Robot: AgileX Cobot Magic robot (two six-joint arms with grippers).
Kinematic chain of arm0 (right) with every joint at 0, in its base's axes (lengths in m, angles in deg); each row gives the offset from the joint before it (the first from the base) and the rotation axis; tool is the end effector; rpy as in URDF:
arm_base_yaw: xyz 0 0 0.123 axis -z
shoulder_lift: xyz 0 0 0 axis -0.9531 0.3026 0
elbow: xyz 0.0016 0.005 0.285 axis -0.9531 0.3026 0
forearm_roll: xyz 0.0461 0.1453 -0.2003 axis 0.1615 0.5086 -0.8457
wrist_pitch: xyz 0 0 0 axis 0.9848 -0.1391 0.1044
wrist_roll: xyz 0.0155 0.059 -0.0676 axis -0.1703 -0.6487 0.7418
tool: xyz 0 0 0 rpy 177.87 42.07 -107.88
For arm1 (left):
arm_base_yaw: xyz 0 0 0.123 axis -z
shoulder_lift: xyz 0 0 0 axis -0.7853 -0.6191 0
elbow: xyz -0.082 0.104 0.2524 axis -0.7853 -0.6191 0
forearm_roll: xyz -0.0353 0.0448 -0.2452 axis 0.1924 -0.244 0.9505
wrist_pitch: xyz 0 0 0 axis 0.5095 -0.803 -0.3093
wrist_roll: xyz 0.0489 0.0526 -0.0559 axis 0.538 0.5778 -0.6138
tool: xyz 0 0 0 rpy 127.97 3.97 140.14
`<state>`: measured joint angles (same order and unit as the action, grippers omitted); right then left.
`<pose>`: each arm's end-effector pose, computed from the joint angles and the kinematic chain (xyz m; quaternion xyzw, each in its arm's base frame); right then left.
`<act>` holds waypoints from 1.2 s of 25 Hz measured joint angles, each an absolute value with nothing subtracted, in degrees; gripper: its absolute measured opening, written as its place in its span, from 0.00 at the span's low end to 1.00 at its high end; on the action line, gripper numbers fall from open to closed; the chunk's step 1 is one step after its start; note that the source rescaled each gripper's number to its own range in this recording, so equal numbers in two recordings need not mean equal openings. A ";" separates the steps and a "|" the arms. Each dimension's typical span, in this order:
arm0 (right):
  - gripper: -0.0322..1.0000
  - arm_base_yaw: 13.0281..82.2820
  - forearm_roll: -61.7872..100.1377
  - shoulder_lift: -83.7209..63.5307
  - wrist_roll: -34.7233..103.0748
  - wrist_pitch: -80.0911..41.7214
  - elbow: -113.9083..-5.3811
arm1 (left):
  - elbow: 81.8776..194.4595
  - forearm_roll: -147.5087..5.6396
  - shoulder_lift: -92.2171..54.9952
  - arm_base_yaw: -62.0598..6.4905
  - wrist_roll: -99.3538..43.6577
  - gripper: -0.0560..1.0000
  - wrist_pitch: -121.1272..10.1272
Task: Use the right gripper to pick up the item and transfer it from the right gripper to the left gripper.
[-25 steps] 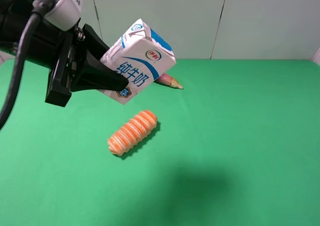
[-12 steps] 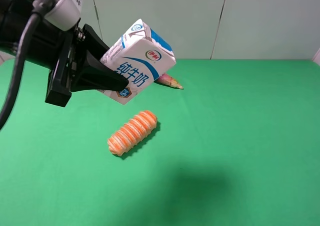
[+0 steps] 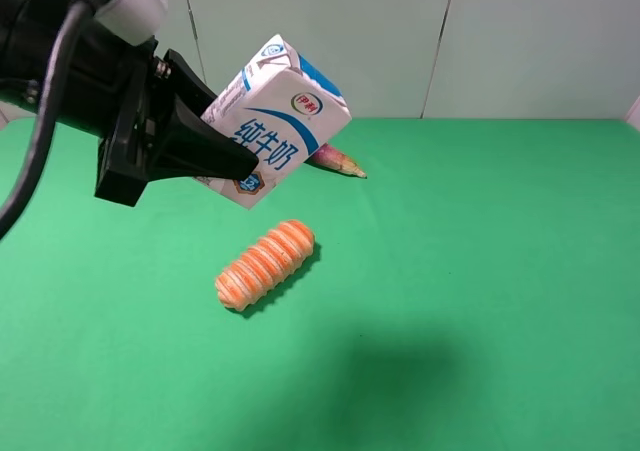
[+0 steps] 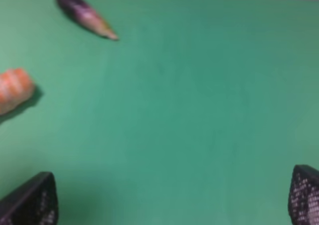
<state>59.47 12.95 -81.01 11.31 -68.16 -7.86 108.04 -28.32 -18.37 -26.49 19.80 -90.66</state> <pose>0.0030 0.0030 0.2798 -0.0958 0.8473 0.0732 0.5173 0.2109 -0.1521 0.2931 0.5215 0.7193 -0.2238 0.4006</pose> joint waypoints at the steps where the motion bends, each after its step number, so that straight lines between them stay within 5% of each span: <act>1: 1.00 60.73 12.95 -81.10 11.31 -68.16 -7.86 | 108.04 -28.32 -18.37 -26.49 19.26 0.05 -89.99; 12: 1.00 66.44 12.90 -83.65 11.31 -68.16 -7.86 | 108.04 -30.80 -18.37 -28.13 12.01 0.05 -79.97; 30: 1.00 66.44 12.95 -83.65 11.31 -68.16 -7.86 | 108.04 -57.88 -20.25 -48.75 -17.78 0.05 -79.03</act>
<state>66.44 12.95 -83.65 11.31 -68.16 -7.86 108.04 -57.88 -20.25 -48.75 -17.78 -79.03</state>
